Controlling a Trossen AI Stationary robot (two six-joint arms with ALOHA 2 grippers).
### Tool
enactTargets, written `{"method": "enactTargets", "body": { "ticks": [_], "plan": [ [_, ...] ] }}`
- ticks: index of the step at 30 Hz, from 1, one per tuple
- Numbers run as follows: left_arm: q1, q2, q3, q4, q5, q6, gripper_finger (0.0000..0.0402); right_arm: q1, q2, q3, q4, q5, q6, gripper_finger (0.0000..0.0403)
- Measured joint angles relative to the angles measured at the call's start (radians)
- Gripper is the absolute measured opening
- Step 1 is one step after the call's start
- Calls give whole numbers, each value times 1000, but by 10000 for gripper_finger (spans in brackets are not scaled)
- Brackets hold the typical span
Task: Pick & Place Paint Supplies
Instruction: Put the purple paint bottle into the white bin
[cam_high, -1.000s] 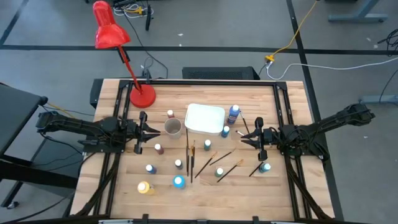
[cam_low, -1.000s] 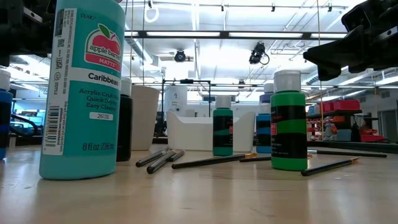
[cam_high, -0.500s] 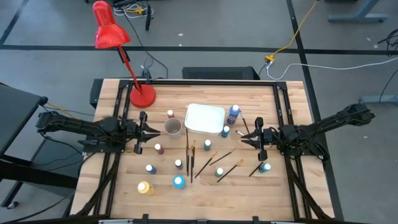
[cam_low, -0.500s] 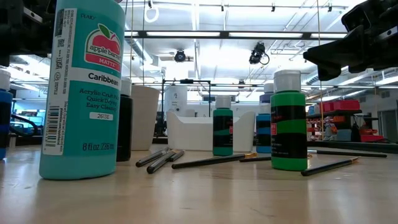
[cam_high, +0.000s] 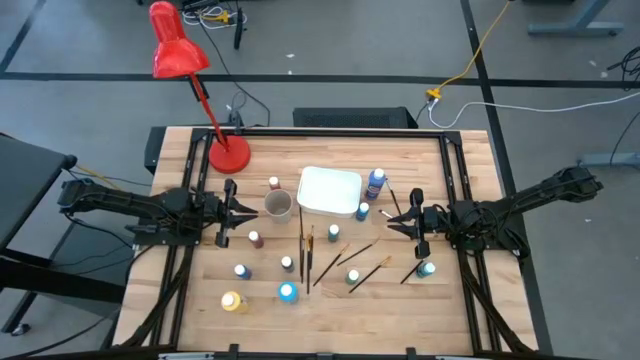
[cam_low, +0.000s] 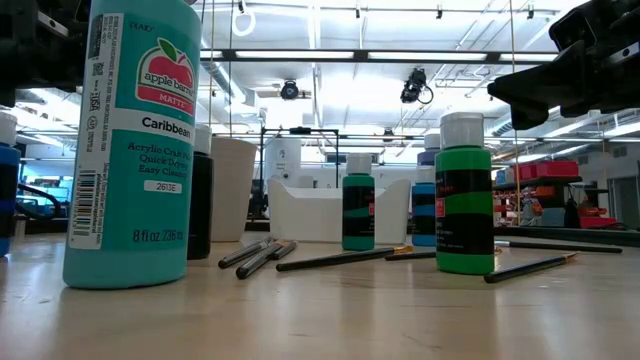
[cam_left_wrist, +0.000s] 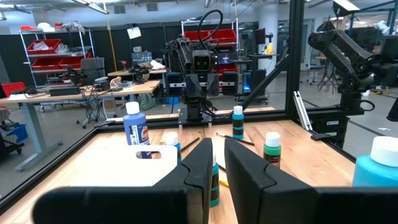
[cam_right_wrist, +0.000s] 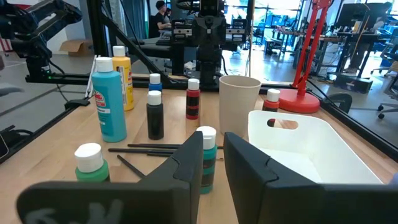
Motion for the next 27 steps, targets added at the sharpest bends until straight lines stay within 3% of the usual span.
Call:
{"method": "enactTargets", "body": {
  "ticks": [9,15,27],
  "plan": [
    [0,0,0,63,-82,4,52,0,0,0,0,0,0,70],
    [0,-1,0,131,-86,-18,52,0,0,0,0,0,0,70],
    [0,0,1,114,-90,-14,58,0,0,0,0,0,0,70]
  ]
}}
